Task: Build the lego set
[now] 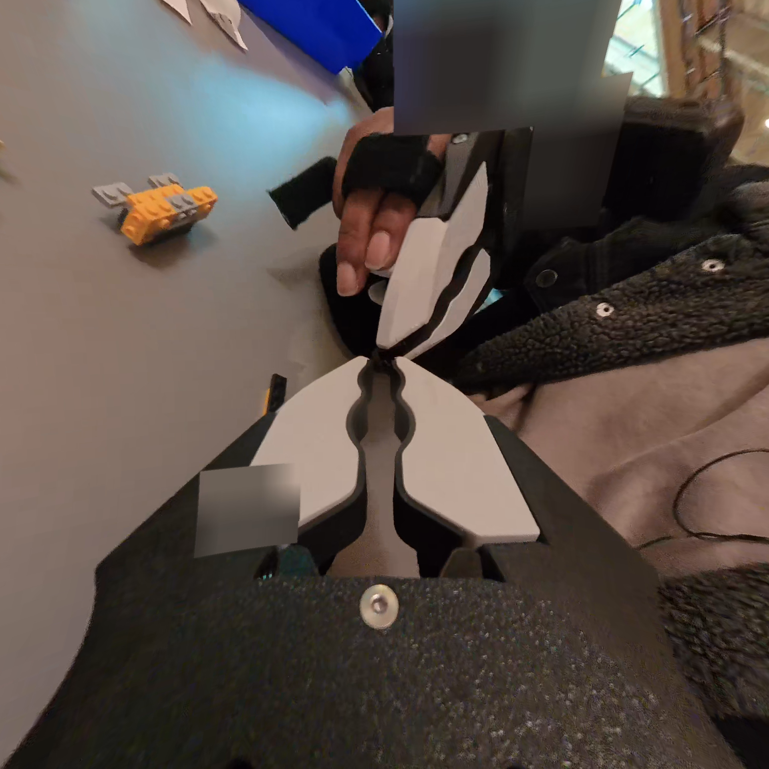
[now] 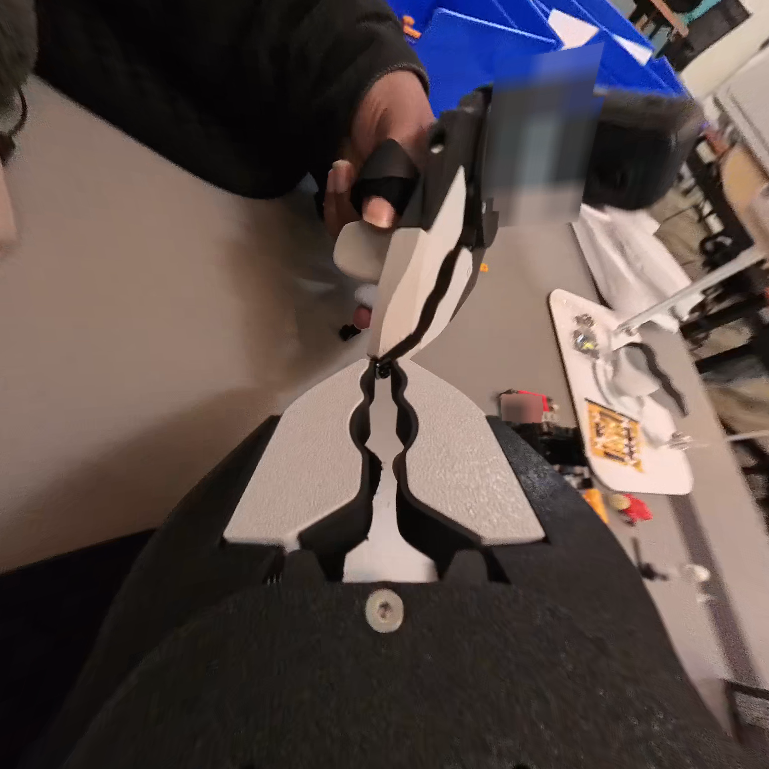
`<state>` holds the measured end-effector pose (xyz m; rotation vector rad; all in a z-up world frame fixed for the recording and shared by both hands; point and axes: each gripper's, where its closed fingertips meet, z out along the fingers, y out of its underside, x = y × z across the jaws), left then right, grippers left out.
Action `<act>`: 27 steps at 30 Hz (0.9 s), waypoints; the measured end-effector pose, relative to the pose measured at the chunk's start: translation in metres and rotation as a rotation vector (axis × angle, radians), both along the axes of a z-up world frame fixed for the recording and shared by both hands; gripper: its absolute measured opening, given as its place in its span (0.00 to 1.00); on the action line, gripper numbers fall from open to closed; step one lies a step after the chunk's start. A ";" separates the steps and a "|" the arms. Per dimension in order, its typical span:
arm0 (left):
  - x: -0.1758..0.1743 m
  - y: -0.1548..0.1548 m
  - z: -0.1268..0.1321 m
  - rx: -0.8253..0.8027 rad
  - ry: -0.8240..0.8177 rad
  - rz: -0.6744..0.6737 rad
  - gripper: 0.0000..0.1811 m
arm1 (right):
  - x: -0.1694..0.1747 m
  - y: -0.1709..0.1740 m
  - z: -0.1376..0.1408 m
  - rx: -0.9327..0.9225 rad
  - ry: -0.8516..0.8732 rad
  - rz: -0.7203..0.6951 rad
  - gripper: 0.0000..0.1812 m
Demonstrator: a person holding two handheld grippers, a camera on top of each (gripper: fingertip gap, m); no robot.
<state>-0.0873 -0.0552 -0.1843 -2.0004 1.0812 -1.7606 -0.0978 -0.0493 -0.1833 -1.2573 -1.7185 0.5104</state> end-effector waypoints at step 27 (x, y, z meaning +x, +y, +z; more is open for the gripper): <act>0.001 0.019 -0.042 0.774 0.397 0.081 0.04 | 0.020 0.019 -0.028 -0.472 -0.108 -0.226 0.04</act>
